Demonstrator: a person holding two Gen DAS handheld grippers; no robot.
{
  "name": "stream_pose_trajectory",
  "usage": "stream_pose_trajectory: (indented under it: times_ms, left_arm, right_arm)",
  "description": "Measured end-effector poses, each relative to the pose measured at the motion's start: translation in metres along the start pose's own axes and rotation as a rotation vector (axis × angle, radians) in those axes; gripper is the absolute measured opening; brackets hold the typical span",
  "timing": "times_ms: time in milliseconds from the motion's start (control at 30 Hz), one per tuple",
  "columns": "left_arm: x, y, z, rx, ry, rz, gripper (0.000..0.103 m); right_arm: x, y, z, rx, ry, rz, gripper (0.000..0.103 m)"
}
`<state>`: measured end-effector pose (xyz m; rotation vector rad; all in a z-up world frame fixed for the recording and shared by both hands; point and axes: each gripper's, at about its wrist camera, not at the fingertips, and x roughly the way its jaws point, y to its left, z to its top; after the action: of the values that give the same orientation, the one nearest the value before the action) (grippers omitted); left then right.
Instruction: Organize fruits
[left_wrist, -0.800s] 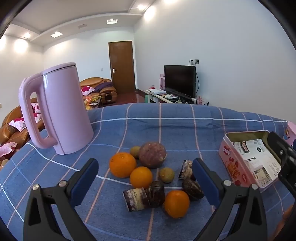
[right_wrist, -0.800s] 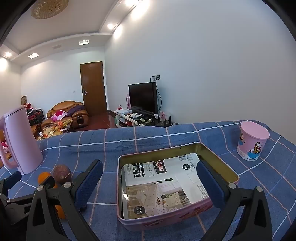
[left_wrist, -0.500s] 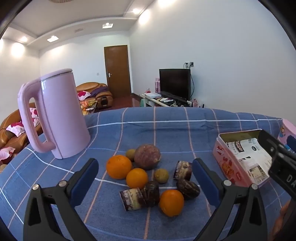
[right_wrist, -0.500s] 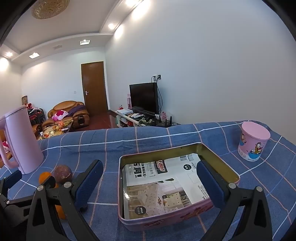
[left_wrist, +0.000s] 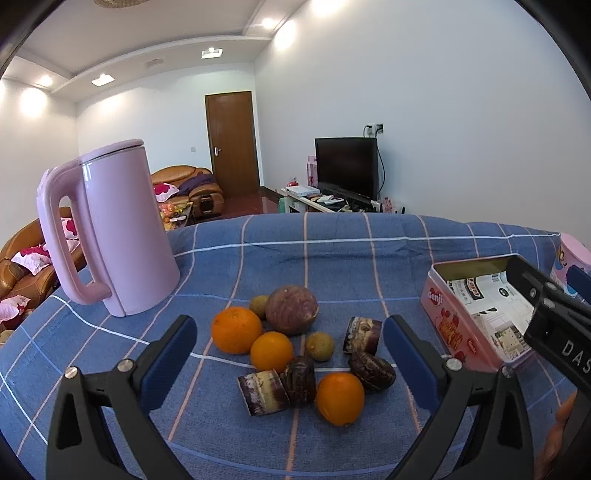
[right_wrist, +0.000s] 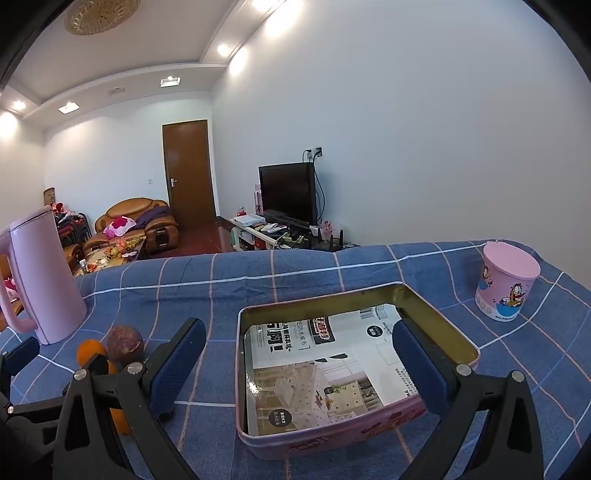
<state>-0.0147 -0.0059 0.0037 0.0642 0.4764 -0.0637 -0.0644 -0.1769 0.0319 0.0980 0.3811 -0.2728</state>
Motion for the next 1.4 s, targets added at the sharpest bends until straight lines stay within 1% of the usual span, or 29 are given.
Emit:
stream_pose_trajectory:
  times_ms: [1400]
  left_arm:
    - [0.0033, 0.002, -0.0003, -0.004, 0.017, -0.005, 0.103]
  right_arm:
    - [-0.0019, 0.0015, -0.0004, 0.002, 0.0, 0.004, 0.102]
